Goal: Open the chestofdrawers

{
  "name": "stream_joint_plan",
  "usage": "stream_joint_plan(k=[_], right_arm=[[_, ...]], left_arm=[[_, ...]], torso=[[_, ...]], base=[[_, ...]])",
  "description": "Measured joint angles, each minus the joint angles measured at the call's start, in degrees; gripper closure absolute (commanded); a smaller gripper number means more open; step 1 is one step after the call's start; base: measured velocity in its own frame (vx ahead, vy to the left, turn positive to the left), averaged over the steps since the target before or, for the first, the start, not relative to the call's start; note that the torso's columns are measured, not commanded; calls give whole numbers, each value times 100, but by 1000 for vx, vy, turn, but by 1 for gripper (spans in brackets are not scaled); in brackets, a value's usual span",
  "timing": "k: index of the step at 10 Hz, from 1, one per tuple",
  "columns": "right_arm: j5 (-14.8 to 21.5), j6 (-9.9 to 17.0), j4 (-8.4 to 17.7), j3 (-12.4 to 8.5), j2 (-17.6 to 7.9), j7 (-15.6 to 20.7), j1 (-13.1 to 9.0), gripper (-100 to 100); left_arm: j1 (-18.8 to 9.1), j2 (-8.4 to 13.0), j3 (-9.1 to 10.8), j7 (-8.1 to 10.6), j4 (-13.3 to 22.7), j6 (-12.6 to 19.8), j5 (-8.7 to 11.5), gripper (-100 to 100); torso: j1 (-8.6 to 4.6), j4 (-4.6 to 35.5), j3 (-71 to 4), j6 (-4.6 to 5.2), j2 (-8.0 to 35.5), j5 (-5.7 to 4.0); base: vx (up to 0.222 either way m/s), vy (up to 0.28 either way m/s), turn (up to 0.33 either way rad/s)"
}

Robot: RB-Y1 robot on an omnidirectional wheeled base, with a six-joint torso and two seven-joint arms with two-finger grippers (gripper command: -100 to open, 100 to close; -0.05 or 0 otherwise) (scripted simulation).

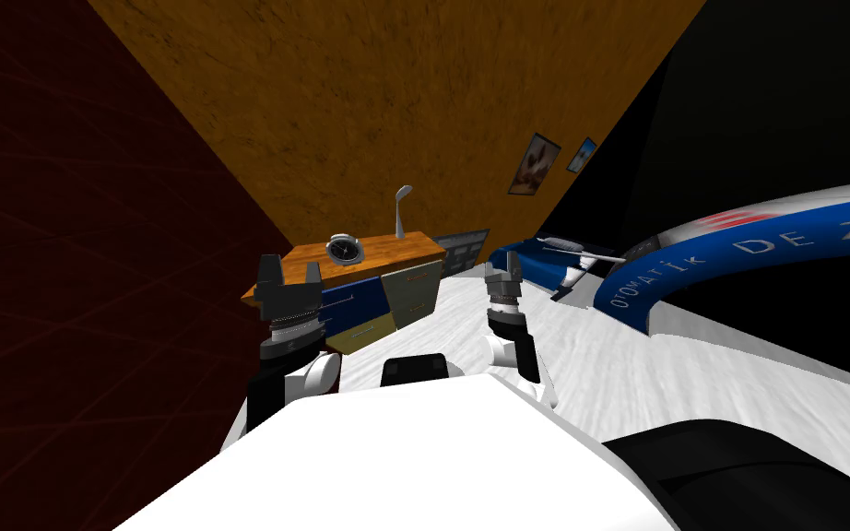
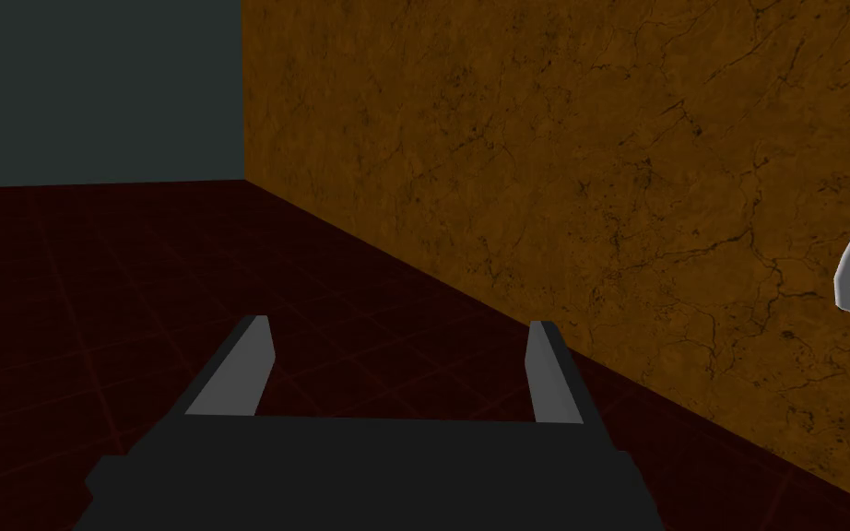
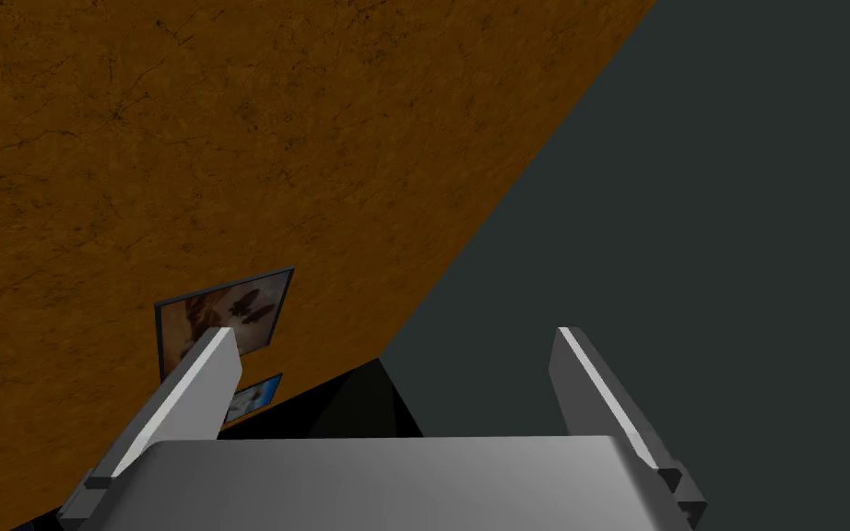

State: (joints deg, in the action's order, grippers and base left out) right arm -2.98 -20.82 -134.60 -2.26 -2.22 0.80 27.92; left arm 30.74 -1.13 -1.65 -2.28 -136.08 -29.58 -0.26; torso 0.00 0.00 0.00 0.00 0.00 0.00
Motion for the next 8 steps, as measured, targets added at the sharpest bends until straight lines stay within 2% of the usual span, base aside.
stream_joint_plan(k=[2, 8], right_arm=[[0, 0, 0, 0, 0, 0, 0, 0], [0, -1, -2, 0, 0, 0, 0, 0]], left_arm=[[0, 0, 0, 0, 0, 0, 0, 0], [0, 0, 0, 0, -2, 0, 0, 0]], torso=[[0, 600, -1200, 0, 597, 0], [0, 3114, -6227, 0, 3116, 0]], base=[[0, 0, 0], [0, 0, 0]])
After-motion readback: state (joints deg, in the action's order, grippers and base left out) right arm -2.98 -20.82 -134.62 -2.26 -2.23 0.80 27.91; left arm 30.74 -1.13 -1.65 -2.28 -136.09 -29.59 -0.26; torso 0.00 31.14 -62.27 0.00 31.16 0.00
